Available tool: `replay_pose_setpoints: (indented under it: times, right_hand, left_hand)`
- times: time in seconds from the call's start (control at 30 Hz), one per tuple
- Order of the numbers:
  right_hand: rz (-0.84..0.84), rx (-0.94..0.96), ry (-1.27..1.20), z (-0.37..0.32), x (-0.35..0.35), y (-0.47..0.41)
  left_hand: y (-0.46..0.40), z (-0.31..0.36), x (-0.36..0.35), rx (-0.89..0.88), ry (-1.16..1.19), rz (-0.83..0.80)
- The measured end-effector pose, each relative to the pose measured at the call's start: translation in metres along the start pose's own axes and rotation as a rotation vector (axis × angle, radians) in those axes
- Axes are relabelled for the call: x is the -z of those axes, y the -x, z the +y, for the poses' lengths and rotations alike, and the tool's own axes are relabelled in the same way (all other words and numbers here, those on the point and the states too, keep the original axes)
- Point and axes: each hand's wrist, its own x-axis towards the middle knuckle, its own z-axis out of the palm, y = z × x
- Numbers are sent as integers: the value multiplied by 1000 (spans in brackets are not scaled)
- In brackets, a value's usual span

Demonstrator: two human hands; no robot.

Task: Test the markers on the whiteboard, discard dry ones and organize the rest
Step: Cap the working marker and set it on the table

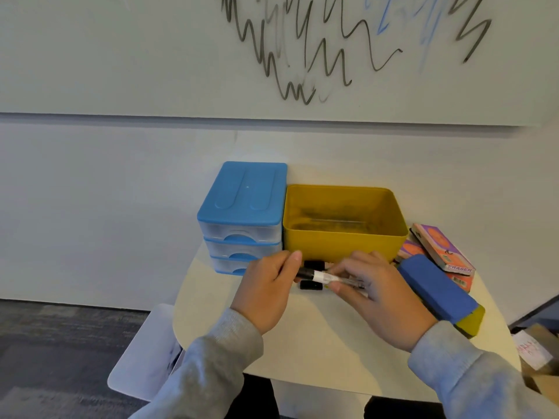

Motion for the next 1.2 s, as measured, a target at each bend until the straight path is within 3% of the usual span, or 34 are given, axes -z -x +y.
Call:
replay_pose_setpoints:
  times: [0.1,0.27,0.57,1.2]
  right_hand:
    - [-30,8,174,16,-14,13]
    - [74,61,353,27,-36,28]
    - [208,59,335,34,-43,14]
    - [190,-34,352,33,-45,16]
  left_hand:
    - [6,-17,-5,36,-104,-72]
    - [10,-29,-10,52,-196,-94]
    - [2,-36,-16,24,-243,-4]
    - [10,-40,-15,20,-183,29]
